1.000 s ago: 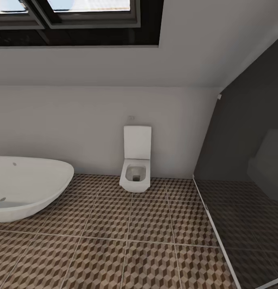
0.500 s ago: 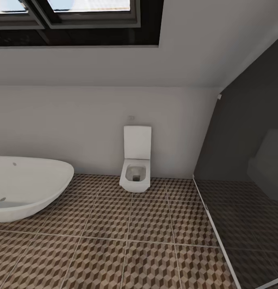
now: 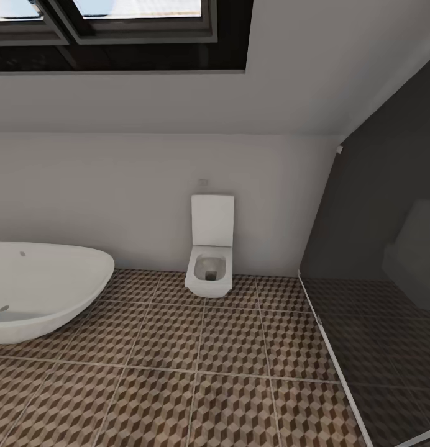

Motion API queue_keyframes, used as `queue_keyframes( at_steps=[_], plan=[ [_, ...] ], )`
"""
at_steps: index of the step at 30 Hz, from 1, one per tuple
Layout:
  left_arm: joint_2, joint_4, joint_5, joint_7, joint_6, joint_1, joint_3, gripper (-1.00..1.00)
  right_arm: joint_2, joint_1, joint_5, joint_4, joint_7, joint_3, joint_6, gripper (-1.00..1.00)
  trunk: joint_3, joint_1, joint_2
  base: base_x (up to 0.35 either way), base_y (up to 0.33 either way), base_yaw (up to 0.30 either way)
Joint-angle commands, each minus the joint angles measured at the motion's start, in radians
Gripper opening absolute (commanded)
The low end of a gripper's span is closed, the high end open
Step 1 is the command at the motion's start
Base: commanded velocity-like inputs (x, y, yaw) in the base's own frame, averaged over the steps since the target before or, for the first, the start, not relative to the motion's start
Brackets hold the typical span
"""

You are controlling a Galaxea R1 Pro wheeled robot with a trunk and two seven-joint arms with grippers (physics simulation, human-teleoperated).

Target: Take the four mousetraps from the cabinet in the bathroom and place them on the bathroom floor. Make sure all four end up on the same floor surface, and ensure that at least two of them are either under or directly next to the same bathroom sink.

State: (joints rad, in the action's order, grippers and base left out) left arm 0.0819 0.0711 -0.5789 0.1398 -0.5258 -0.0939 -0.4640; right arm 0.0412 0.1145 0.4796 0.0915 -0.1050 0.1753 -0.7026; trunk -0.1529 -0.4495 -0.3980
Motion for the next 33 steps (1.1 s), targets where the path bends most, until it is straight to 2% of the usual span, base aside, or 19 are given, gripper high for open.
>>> queue_keyframes(
  at_steps=[1,33],
  plan=[
    [-0.001,0.003,0.002,0.006,-0.003,-0.001,-0.007,-1.0,0.0,0.001,0.002,0.0,-0.009,0.009,-0.002,-1.0,-0.002,-0.001,-0.002,0.0,0.0,0.0],
    [-0.001,0.003,0.002,0.006,-0.003,-0.001,-0.007,-1.0,0.0,0.001,0.002,0.0,-0.009,0.009,-0.002,-1.0,-0.002,-0.001,-0.002,0.0,0.0,0.0]
  ],
)
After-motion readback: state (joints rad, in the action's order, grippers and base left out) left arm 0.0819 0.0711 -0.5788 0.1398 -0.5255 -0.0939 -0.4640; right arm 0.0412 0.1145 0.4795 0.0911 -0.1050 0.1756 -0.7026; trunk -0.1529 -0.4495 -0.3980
